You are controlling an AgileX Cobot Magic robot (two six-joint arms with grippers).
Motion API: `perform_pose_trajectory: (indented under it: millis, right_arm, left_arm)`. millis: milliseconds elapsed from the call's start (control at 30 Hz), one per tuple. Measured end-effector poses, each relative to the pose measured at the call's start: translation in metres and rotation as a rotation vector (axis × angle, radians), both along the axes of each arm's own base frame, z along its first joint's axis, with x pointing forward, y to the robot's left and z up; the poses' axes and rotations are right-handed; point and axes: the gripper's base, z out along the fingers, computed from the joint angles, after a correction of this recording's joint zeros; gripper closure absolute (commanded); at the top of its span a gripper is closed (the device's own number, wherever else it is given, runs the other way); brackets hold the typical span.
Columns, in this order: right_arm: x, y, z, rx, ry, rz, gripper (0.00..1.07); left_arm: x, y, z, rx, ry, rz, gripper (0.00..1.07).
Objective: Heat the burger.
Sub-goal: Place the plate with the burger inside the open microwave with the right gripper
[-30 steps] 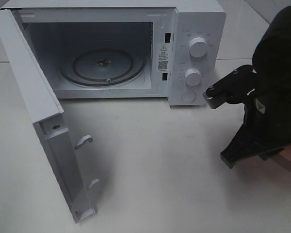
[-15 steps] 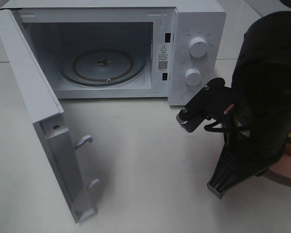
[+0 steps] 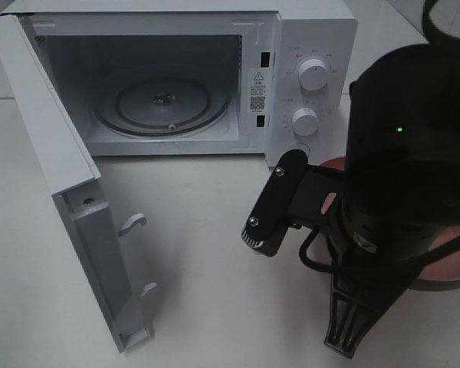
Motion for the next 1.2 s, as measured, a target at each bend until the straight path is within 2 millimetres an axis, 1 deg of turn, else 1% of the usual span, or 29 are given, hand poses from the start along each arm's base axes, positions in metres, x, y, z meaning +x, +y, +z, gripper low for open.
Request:
perform_pose_trajectory:
  millis: [33, 100, 233, 300, 500, 567, 600, 633, 667, 733, 1200]
  right_arm:
    - [0.000, 0.000, 0.000, 0.000, 0.000, 0.000, 1.07]
    - [0.003, 0.000, 0.001, -0.034, -0.011, 0.088, 1.07]
    - [0.004, 0.001, 0.002, -0.049, -0.010, 0.150, 1.07]
    - [0.006, 0.004, 0.001, -0.042, -0.013, 0.217, 1.07]
    - [0.008, 0.009, 0.001, -0.021, -0.027, 0.316, 1.07]
    - [0.010, 0.012, 0.002, -0.021, -0.042, 0.381, 1.07]
    - [0.010, 0.012, 0.002, -0.021, -0.042, 0.381, 1.07]
    - [0.011, 0.014, 0.002, -0.021, -0.049, 0.427, 1.07]
    - [0.011, 0.014, 0.002, -0.021, -0.049, 0.427, 1.07]
    - [0.013, 0.017, 0.002, -0.021, -0.058, 0.495, 1.07]
    - [0.017, 0.030, 0.004, 0.000, -0.112, 0.734, 1.06]
  left_arm:
    - [0.000, 0.000, 0.000, 0.000, 0.000, 0.000, 0.09]
    - [0.000, 0.000, 0.000, 0.000, 0.000, 0.000, 0.09]
    - [0.000, 0.000, 0.000, 0.000, 0.000, 0.000, 0.09]
    - [0.000, 0.000, 0.000, 0.000, 0.000, 0.000, 0.09]
    - [0.000, 0.000, 0.000, 0.000, 0.000, 0.000, 0.09]
    - [0.000, 0.000, 0.000, 0.000, 0.000, 0.000, 0.09]
    - [0.000, 0.000, 0.000, 0.000, 0.000, 0.000, 0.09]
    - [0.000, 0.000, 0.000, 0.000, 0.000, 0.000, 0.09]
    - [0.000, 0.000, 0.000, 0.000, 0.000, 0.000, 0.09]
    - [0.000, 0.000, 0.000, 0.000, 0.000, 0.000, 0.09]
    - [0.000, 0.000, 0.000, 0.000, 0.000, 0.000, 0.09]
